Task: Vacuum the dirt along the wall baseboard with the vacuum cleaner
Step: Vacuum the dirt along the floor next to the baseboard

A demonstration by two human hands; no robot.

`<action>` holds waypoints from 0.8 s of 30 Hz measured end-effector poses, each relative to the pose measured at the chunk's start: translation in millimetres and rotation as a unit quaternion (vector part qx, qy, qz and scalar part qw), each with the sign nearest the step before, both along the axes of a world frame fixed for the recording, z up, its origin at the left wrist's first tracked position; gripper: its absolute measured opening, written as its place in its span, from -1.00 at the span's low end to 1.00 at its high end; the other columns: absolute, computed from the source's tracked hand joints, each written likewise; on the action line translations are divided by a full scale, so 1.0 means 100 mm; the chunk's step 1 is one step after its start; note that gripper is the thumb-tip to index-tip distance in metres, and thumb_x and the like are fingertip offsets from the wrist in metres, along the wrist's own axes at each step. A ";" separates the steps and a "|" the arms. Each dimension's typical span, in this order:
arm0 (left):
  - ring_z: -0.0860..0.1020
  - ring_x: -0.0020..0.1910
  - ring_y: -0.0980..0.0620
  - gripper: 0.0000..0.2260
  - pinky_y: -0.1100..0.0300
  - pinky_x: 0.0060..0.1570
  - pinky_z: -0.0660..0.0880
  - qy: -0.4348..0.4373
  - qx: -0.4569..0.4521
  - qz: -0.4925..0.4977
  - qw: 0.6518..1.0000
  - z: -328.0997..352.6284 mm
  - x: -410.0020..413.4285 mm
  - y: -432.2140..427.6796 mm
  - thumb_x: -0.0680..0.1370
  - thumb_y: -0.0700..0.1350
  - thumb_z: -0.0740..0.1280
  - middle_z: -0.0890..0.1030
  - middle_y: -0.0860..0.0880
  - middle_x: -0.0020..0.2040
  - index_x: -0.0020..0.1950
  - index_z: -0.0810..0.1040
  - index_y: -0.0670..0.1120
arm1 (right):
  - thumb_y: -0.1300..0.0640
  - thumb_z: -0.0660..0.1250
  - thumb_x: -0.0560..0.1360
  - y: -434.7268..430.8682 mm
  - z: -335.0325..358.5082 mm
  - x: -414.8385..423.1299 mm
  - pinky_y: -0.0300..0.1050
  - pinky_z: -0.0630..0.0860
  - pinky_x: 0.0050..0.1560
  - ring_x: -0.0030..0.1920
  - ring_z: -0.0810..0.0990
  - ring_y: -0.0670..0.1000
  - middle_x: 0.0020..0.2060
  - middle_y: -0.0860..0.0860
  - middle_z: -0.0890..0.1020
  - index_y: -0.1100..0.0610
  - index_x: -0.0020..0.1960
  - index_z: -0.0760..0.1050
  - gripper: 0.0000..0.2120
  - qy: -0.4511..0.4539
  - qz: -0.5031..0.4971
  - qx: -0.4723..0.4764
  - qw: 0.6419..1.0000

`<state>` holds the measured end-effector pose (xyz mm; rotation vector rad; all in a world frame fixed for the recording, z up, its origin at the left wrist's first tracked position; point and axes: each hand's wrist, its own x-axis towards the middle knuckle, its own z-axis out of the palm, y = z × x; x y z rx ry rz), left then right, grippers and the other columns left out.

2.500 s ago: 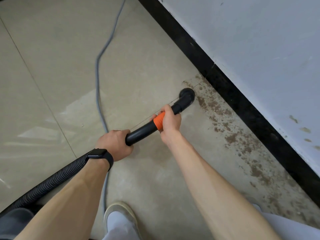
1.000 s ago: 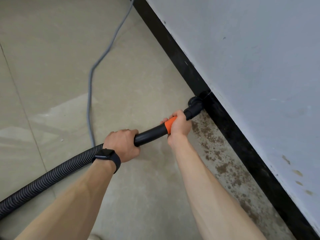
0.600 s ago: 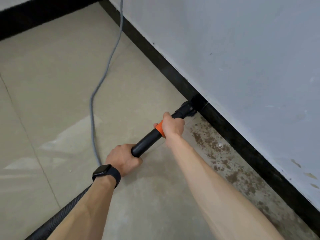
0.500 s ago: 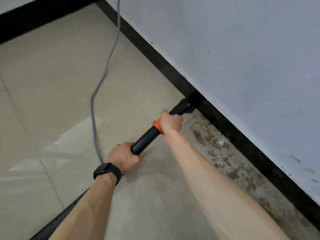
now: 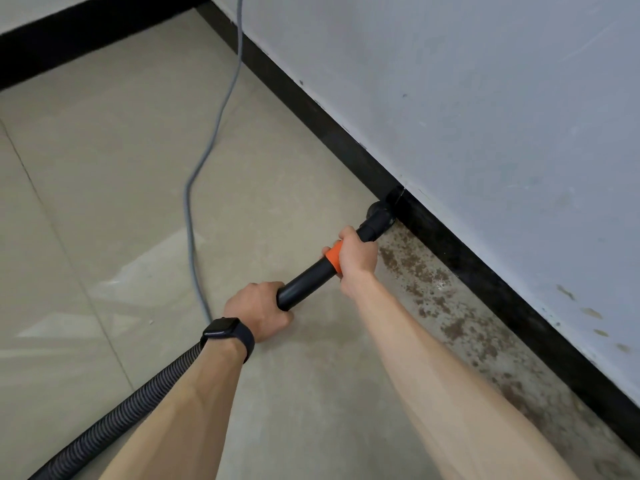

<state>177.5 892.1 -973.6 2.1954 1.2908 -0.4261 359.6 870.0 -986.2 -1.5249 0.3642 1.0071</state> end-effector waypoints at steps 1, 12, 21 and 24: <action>0.55 -0.31 0.03 -0.84 0.22 -0.37 0.38 0.001 0.009 -0.010 1.000 0.01 -0.02 -0.02 0.37 0.05 0.33 0.55 0.08 -0.29 -0.06 0.50 0.13 | 0.21 0.35 0.49 -0.03 0.00 0.00 -0.03 0.66 -0.31 -0.46 0.64 0.07 -0.34 0.07 0.57 0.23 0.14 0.43 -0.75 0.011 -0.005 0.019 1.000; 0.55 -0.28 0.00 -0.88 0.19 -0.30 0.43 0.074 0.025 -0.032 0.996 0.13 -0.83 -0.08 0.38 0.04 0.35 0.55 0.10 -0.30 -0.11 0.50 0.13 | 0.18 0.30 0.54 -0.38 0.01 -0.91 -0.09 0.64 -0.27 -0.45 0.66 0.06 -0.30 0.06 0.55 0.26 0.28 0.36 -0.66 0.056 -0.046 0.032 0.997; 0.53 -0.28 -0.04 -0.89 0.18 -0.32 0.39 0.068 0.027 -0.053 0.996 0.08 -0.88 -0.27 0.40 0.03 0.36 0.50 0.11 -0.33 -0.19 0.43 0.15 | 0.22 0.30 0.52 -0.63 -0.02 -0.99 0.01 0.69 -0.18 -0.48 0.64 0.03 -0.34 0.05 0.51 0.24 0.18 0.38 -0.74 0.052 -0.064 0.031 0.996; 0.52 -0.30 -0.01 -0.89 0.19 -0.33 0.38 0.049 0.030 -0.045 0.997 0.03 -0.76 -0.30 0.41 0.02 0.35 0.49 0.11 -0.32 -0.14 0.44 0.14 | 0.24 0.31 0.53 -0.62 0.02 -0.82 -0.06 0.67 -0.26 -0.51 0.59 0.01 -0.44 -0.01 0.50 0.19 0.10 0.36 -0.81 0.054 -0.052 0.036 0.997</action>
